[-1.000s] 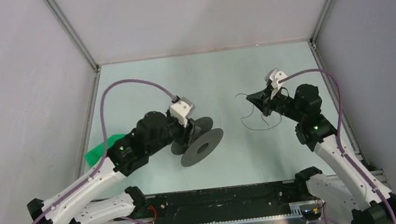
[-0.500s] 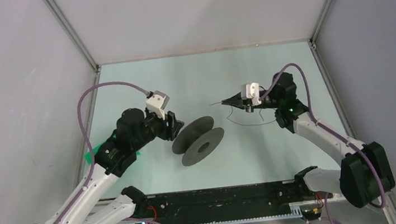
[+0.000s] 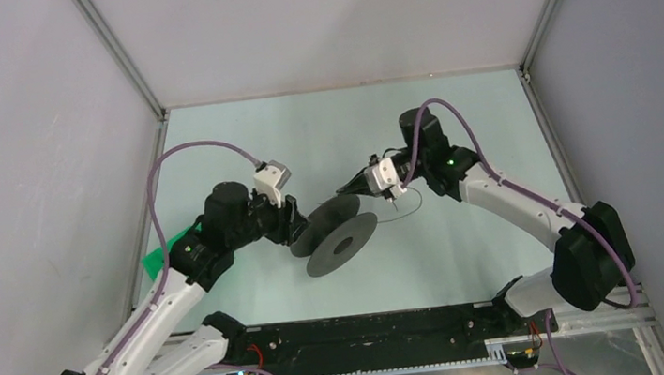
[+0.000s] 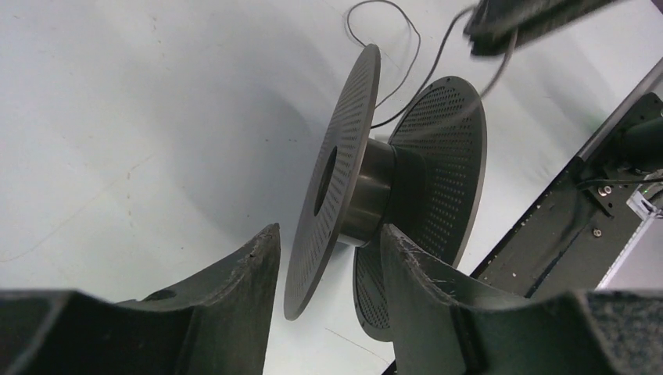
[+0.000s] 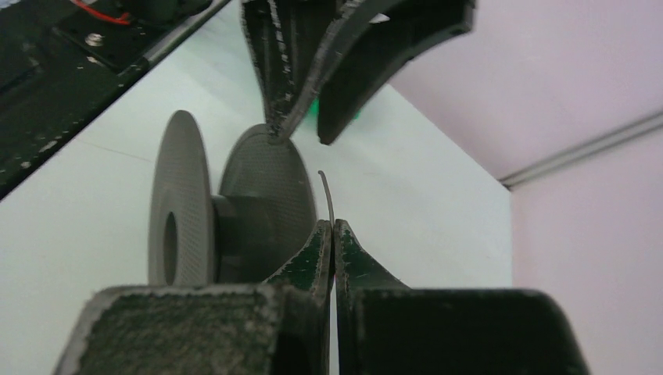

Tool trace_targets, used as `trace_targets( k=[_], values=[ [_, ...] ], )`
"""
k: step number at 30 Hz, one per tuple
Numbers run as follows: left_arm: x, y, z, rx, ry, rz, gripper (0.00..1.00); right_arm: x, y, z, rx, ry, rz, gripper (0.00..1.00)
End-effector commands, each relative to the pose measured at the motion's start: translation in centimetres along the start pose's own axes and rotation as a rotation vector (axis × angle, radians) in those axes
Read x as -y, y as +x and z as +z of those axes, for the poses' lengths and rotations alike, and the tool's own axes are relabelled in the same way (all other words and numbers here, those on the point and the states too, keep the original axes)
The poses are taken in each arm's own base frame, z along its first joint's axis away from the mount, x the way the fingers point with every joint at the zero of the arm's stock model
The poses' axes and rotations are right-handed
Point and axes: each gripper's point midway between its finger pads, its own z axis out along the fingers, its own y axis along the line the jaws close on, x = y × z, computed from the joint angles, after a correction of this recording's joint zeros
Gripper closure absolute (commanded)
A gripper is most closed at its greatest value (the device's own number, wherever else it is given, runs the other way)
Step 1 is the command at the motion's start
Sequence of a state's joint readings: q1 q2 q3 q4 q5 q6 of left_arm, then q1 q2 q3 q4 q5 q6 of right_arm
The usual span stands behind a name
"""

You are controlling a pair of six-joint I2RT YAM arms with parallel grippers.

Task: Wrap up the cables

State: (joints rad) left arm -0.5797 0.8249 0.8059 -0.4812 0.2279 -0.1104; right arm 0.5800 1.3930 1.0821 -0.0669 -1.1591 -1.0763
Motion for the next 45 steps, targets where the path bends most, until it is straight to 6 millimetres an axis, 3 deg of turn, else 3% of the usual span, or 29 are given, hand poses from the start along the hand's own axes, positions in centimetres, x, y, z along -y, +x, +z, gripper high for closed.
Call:
trace_targets(
  k=[1,9,17,24,34,45],
  values=[
    [1.5,-1.3,0.0,0.021,0.087,-0.038,0.46,-1.3,-0.3,1.7,0.008,-0.079,-0.02,1.0],
    [1.6,-0.7,0.4,-0.003,0.106,-0.031,0.45,-3.1,2.2,3.2,-0.051,-0.153,0.03,1.0],
    [2.1,-0.9,1.5,-0.028,0.151,-0.014,0.45,-3.4,4.8,3.9,-0.135,-0.135,0.125,1.0],
    [1.3,-0.9,2.6,-0.052,0.13,0.019,0.48,-3.5,5.9,4.0,-0.186,-0.114,0.184,1.0],
    [1.1,-1.0,3.1,-0.047,0.125,0.028,0.49,-3.8,4.9,5.0,-0.143,-0.13,0.196,1.0],
    [1.3,-1.1,2.6,-0.029,0.133,0.044,0.46,-1.5,4.0,5.5,-0.13,-0.023,0.27,1.0]
  ],
)
